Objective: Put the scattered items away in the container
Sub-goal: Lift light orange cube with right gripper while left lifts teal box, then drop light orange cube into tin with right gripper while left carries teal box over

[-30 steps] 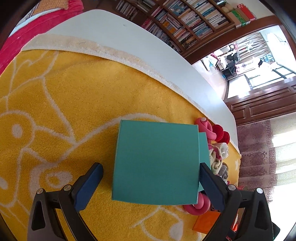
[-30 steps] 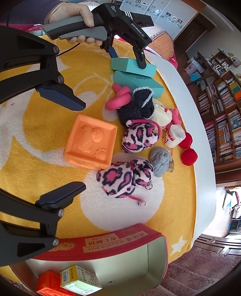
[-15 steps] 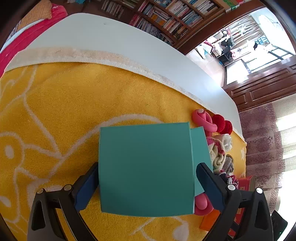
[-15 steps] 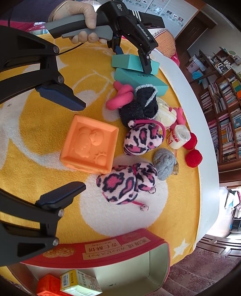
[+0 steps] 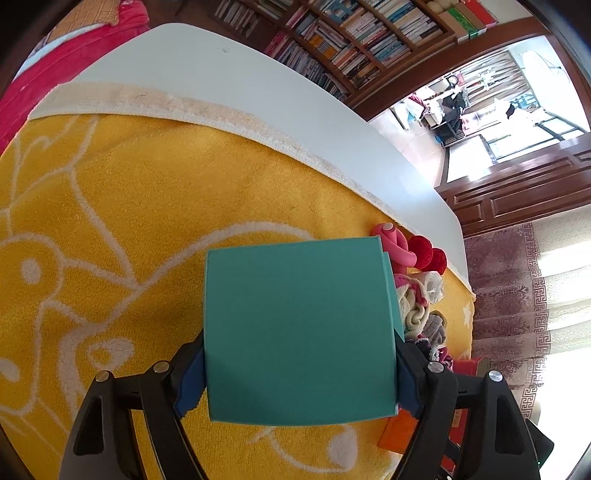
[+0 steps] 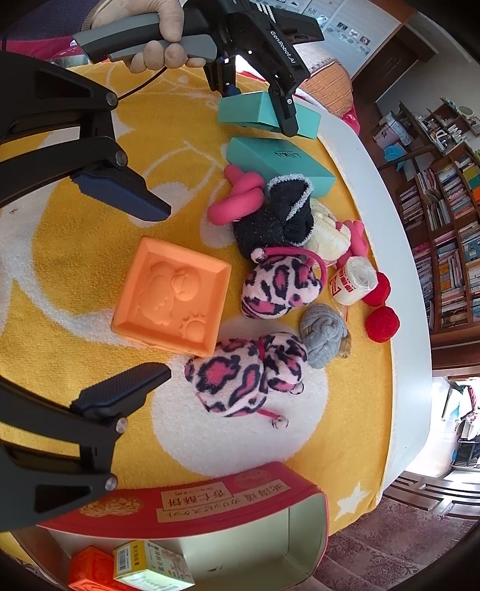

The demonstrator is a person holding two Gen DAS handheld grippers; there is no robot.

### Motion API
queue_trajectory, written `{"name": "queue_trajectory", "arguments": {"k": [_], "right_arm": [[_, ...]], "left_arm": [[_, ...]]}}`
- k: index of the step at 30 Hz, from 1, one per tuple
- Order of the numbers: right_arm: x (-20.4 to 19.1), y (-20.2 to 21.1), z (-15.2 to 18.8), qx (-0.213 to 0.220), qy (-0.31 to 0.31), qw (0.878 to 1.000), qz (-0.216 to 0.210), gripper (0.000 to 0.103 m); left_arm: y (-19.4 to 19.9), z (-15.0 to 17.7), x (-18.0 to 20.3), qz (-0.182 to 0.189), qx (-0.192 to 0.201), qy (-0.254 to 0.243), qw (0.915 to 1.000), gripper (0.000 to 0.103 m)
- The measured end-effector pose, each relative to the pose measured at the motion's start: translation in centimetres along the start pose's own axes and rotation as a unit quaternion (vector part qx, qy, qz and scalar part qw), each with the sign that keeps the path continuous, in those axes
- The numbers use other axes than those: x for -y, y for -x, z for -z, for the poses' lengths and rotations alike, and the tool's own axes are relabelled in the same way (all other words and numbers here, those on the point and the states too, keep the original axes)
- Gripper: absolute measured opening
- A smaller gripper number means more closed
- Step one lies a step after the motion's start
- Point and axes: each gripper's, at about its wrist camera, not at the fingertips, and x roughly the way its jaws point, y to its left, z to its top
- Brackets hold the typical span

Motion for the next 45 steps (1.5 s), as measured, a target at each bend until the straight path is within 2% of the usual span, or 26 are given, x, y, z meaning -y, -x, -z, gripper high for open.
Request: {"name": "queue_trajectory", "arguments": {"k": [8, 10, 11, 16, 20, 29, 36, 45], "right_arm": [[0.1, -1.3, -0.3, -0.011, 0.005, 1.000, 0.007, 0.082], [0.1, -1.6, -0.2, -0.013, 0.014, 1.000, 0.009, 0.076], [0.1, -1.7, -0.1, -0.017, 0.017, 1.000, 0.004, 0.068], [0.2, -1.1, 0.5, -0.010, 0.027, 1.000, -0.005, 0.065], [0.8, 0.0, 1.3, -0.007, 0.022, 0.999, -0.032, 0.062], [2.2, 4.3, 3.2, 0.024, 0.037, 0.997, -0.060, 0.059], [6.6, 9.1, 2.0, 0.082, 0.002, 0.994, -0.068, 0.059], [15.4, 12.5, -0.7, 0.133, -0.061, 0.989, -0.011, 0.059]], "left_arm": [[2.2, 1.2, 1.0, -0.008, 0.020, -0.015, 0.9997, 0.083], [2.5, 1.7, 1.1, -0.009, 0.019, -0.011, 0.9997, 0.083], [2.6, 1.9, 1.1, -0.009, 0.018, -0.010, 0.9998, 0.083], [3.0, 3.5, 1.5, -0.013, 0.014, -0.010, 0.9998, 0.083], [3.8, 4.8, 1.8, -0.012, 0.016, -0.009, 0.9998, 0.083], [4.1, 7.7, 4.3, -0.011, 0.015, -0.013, 0.9997, 0.083], [4.6, 9.7, 7.6, -0.002, 0.019, -0.035, 0.9992, 0.083], [4.4, 12.0, 11.9, 0.009, 0.024, -0.057, 0.9980, 0.083]]}}
